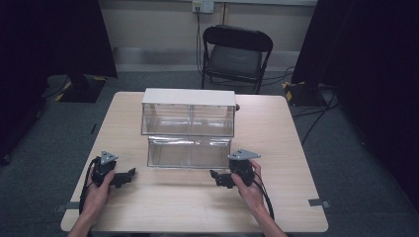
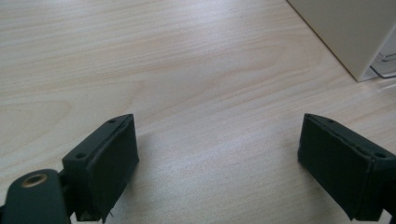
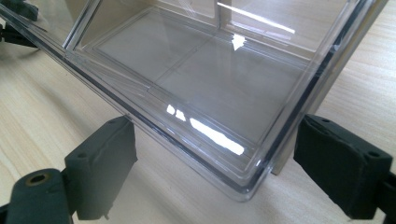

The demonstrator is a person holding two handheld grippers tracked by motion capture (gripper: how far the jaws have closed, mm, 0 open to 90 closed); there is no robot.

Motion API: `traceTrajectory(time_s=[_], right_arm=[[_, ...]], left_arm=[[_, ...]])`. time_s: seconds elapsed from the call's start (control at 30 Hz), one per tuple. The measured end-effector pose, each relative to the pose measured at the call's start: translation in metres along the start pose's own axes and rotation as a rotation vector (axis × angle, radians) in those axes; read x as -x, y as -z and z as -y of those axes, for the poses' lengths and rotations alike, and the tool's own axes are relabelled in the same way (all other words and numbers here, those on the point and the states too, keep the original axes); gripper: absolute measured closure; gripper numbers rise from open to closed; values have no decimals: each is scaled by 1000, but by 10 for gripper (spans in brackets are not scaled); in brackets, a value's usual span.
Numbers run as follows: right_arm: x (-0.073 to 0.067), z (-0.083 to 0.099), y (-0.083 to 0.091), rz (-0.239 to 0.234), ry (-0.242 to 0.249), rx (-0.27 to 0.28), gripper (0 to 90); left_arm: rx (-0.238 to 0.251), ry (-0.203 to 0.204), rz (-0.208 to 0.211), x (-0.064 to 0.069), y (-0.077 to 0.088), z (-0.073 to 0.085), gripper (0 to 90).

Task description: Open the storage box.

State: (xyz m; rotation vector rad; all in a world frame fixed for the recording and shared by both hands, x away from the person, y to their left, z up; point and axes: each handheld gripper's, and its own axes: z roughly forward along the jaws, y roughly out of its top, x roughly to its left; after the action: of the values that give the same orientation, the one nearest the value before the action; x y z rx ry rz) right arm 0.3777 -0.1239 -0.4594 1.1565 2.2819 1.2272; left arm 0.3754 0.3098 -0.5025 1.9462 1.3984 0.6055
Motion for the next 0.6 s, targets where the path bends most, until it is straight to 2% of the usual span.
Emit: traceTrajectory(time_s=[0.3, 0.43, 0.6], right_arm=[[-1, 0, 1, 9, 6, 1, 135], [-1, 0, 3, -10, -4, 7, 129], [0, 0, 5, -12, 6, 10, 134]], left_arm=[[-2, -1, 0, 0, 0, 0, 116], [-2, -1, 0, 0, 0, 0, 116], [0, -5, -2, 0, 0, 0, 116]])
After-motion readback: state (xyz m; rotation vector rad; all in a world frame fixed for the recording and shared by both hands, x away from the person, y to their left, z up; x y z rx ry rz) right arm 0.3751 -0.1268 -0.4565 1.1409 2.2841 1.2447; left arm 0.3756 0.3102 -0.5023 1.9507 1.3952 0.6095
